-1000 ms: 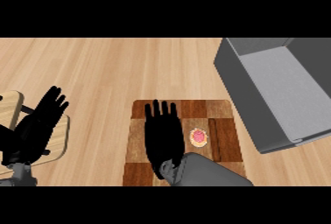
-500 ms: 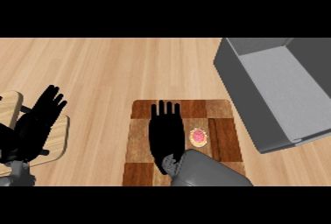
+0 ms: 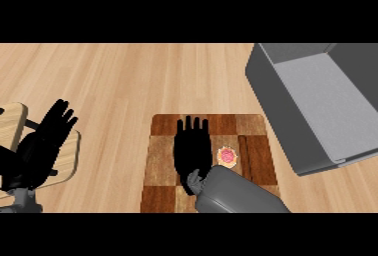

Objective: Pick the bell pepper from the cutting board and place it in the cardboard box

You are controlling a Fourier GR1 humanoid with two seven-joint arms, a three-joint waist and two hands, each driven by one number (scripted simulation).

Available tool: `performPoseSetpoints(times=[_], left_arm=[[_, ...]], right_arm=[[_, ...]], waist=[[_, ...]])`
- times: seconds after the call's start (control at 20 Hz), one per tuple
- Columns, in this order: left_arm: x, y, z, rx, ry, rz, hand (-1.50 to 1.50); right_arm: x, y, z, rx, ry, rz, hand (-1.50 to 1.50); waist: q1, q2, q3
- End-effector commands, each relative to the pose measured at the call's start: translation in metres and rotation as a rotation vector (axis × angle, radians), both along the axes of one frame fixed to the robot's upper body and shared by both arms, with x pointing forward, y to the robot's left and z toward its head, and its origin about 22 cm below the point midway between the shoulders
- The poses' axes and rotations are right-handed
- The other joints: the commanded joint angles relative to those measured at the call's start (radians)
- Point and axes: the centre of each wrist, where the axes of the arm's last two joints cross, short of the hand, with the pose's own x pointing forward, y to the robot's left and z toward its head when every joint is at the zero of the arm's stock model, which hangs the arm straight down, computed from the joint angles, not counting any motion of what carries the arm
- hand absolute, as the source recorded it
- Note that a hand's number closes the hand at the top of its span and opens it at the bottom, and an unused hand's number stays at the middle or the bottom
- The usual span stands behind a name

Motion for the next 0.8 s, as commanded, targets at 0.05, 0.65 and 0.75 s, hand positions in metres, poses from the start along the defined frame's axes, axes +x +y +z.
performPoseSetpoints(times=[0.05,0.65,0.75], left_arm=[[0.000,0.015,0.037,0.023,-0.019,0.020,0.00],[0.006,-0.007,0.026,0.012,-0.030,0.020,0.00],[0.011,-0.013,0.005,0.009,-0.019,0.014,0.00]], right_arm=[[-0.003,-0.003,0.005,-0.051,0.022,-0.081,-1.50],[0.000,0.001,-0.016,-0.055,-0.041,-0.057,1.50],[0.015,-0.010,-0.035,-0.015,-0.059,0.018,1.50]], waist=[[-0.008,-0.005,0.005],[0.000,-0.002,0.004],[-0.002,0.001,0.004]])
